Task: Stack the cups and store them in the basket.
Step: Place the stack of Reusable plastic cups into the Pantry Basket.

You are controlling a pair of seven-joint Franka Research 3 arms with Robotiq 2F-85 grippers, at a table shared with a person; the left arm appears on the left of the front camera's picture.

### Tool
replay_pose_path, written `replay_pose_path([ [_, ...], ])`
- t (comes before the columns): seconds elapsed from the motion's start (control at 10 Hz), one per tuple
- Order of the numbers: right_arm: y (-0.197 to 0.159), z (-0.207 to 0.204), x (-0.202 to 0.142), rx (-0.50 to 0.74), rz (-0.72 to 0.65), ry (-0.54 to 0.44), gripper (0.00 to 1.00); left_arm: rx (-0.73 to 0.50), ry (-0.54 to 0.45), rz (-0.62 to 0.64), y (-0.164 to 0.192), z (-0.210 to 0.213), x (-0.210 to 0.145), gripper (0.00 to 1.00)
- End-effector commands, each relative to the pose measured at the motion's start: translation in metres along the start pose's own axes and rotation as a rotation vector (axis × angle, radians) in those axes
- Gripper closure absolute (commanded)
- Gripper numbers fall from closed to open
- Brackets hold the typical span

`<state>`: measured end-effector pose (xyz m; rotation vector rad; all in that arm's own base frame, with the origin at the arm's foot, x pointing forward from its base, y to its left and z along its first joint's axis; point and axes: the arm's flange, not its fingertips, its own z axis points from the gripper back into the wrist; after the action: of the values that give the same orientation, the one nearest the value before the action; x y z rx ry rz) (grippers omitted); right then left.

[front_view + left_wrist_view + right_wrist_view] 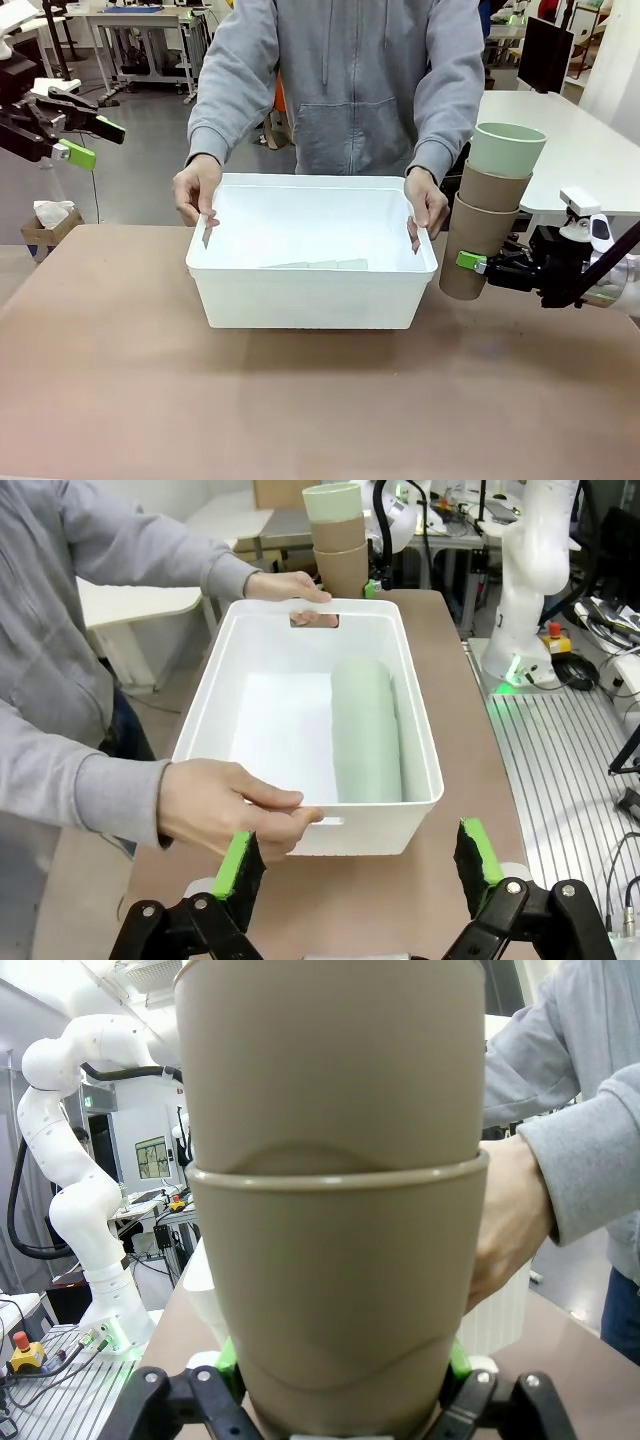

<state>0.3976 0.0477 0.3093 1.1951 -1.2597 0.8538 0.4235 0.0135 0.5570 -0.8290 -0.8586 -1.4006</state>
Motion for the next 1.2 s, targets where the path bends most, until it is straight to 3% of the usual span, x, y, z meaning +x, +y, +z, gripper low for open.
replay_pose_path([
  [0.0, 0.001, -0.002, 0.004, 0.004, 0.014, -0.005, 0.16, -0.004, 0.010, -0.006, -0.001, 0.002, 0.002, 0.00],
  [0.9, 0.000, 0.000, 0.000, 0.000, 0.000, 0.000, 0.16, -0.004, 0.010, -0.006, -0.001, 0.002, 0.002, 0.00],
  [1.1, 0.016, 0.002, 0.041, -0.073, 0.074, 0.062, 0.16, -0.004, 0.010, -0.006, -0.001, 0.002, 0.002, 0.00],
])
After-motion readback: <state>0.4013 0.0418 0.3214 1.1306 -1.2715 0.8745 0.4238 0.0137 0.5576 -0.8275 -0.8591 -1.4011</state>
